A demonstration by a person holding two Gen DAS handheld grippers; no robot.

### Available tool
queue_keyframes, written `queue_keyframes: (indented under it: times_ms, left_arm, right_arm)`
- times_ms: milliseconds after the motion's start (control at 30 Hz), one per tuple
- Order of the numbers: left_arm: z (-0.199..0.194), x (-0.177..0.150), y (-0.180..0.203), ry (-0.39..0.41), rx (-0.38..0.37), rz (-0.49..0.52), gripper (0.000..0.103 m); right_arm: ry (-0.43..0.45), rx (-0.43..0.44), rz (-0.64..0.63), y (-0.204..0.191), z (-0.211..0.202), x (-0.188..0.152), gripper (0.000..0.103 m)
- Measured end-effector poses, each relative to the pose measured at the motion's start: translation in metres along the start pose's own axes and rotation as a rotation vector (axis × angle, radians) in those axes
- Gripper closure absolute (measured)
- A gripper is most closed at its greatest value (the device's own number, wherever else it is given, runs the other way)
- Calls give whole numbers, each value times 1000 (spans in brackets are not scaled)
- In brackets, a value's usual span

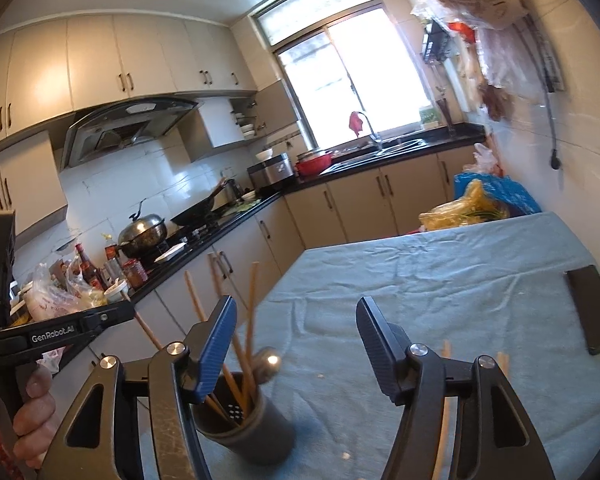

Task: Organize utensils
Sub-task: 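Move both open tools away from the holder over the loose chopsticks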

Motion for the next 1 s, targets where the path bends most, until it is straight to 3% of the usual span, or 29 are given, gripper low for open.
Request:
queue_keyframes:
  times_ms: [200, 400, 567, 700, 800, 1000]
  left_arm:
    - [-24, -2, 20, 62, -12, 32, 61]
    - [-35, -4, 60, 72, -104, 89, 60]
    - [-30, -14, 105, 33, -201, 177, 57]
    - [-8, -27, 148, -47, -277, 240, 57]
    - [21, -37, 176, -158, -351, 259, 57]
    - [89, -49, 218, -344, -370, 240, 71]
  right_arm:
    - [-7, -70, 47, 44, -33, 12, 36]
    - [-5, -161, 90, 88, -60, 17, 36]
    - [-23, -211, 175, 128, -71, 17, 36]
    - [-72, -230, 253, 158, -71, 12, 36]
    - [-88, -259, 268, 173, -72, 5, 36]
    - [-105, -327, 264, 198, -66, -15, 36]
Point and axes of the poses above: each gripper's, at about its wrist camera, not at the fingertips, and z roughly the way its jaws point, y to its right, x to its top, the point moved 1 cm from there along z, roughly the way its jaws point, and after that the axes turned 12 degrees about z, right-handed, at the moved point
